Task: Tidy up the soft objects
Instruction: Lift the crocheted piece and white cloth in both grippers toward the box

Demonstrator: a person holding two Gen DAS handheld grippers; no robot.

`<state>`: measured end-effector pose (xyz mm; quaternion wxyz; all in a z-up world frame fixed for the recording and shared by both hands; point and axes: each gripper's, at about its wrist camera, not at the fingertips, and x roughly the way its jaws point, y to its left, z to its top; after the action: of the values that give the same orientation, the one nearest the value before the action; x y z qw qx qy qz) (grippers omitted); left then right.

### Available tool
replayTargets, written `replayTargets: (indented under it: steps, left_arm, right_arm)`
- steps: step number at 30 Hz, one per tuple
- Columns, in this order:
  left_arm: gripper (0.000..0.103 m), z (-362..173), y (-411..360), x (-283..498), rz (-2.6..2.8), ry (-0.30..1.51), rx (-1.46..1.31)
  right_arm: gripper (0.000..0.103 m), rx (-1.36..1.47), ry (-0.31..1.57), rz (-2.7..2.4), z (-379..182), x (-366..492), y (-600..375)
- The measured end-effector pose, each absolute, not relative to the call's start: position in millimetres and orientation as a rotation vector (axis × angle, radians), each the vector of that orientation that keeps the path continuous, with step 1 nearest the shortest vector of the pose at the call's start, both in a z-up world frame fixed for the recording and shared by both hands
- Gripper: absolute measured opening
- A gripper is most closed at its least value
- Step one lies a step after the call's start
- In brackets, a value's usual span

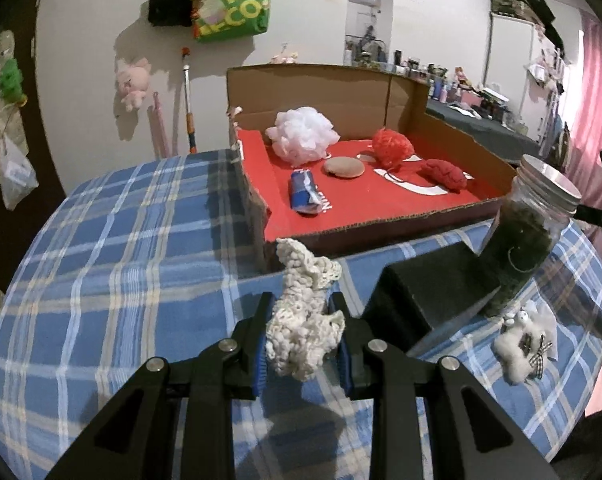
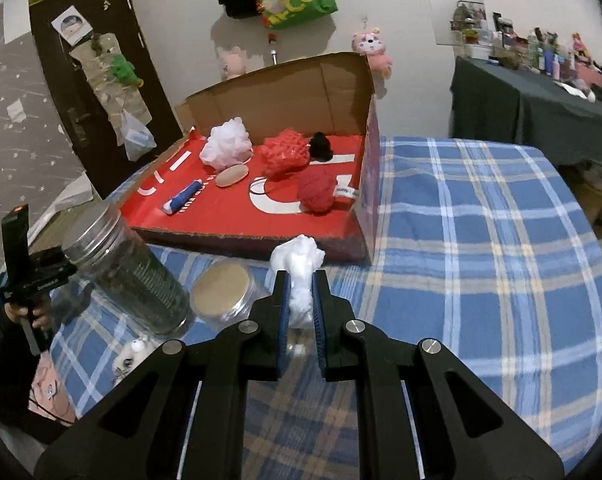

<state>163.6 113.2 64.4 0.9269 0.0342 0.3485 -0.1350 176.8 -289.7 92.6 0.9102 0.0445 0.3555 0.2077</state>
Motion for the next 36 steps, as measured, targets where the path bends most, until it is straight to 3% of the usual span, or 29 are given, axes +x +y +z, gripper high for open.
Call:
replayTargets:
  steps: [36]
  left_arm:
    - [0.029, 101.4, 68.8, 232.4, -0.567, 0.772, 0.185]
  right_arm:
    - [0.011, -0.02, 0.864, 0.717, 113.6, 254.9, -240.3]
